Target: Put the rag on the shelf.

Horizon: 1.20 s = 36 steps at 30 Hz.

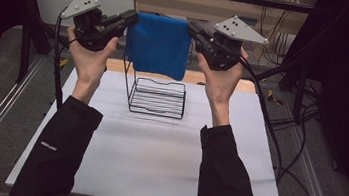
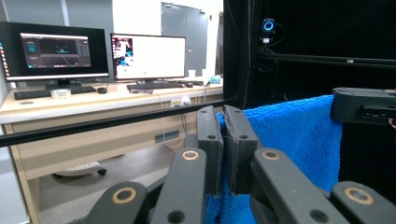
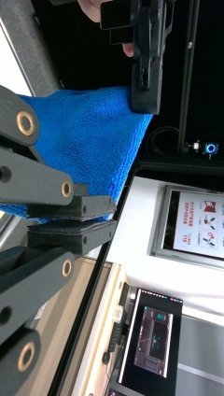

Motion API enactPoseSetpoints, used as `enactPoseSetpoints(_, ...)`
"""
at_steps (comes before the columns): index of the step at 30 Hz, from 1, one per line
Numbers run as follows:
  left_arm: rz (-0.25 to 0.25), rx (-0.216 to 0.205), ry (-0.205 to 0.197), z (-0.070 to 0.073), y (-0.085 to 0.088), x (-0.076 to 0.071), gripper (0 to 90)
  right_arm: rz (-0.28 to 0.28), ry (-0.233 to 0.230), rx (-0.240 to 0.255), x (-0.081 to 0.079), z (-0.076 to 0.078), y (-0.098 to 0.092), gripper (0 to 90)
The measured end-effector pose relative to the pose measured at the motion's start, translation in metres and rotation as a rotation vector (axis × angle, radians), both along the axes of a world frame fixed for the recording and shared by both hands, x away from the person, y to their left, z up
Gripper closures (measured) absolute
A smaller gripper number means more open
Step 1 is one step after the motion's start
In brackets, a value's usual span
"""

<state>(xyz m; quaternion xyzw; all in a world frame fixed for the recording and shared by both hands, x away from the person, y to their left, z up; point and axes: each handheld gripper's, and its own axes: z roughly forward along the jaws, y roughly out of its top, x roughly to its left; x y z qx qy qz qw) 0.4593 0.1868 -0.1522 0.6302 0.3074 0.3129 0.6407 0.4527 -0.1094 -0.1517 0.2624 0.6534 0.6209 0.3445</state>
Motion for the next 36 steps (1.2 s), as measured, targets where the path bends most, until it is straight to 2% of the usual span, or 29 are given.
enactPoseSetpoints(5, 0.012, -0.004, -0.008, 0.005, -0.003, 0.004, 85.9, -0.009, 0.0, 0.017, 0.005, 0.007, 0.0, 87.2)
enactPoseSetpoints(14, 0.019, -0.02, 0.011, 0.01, -0.002, 0.019, 85.9, -0.02, 0.004, 0.029, 0.021, 0.011, 0.002, 87.3)
enactPoseSetpoints(17, 0.02, -0.031, 0.021, 0.011, -0.001, 0.025, 85.9, -0.018, 0.02, 0.041, 0.028, 0.012, 0.002, 87.3)
enactPoseSetpoints(22, 0.031, -0.031, 0.018, 0.015, -0.002, 0.032, 85.9, -0.032, 0.015, 0.032, 0.036, 0.016, 0.005, 87.2)
enactPoseSetpoints(24, 0.022, -0.051, 0.025, 0.016, -0.002, 0.034, 85.9, -0.037, 0.013, 0.027, 0.039, 0.019, 0.005, 87.3)
enactPoseSetpoints(27, 0.034, -0.027, 0.019, 0.016, -0.003, 0.037, 85.9, -0.042, 0.011, 0.022, 0.042, 0.02, 0.005, 87.2)
enactPoseSetpoints(36, 0.047, -0.038, 0.023, 0.013, -0.005, 0.054, 85.9, -0.066, 0.02, 0.022, 0.057, 0.016, 0.008, 87.2)
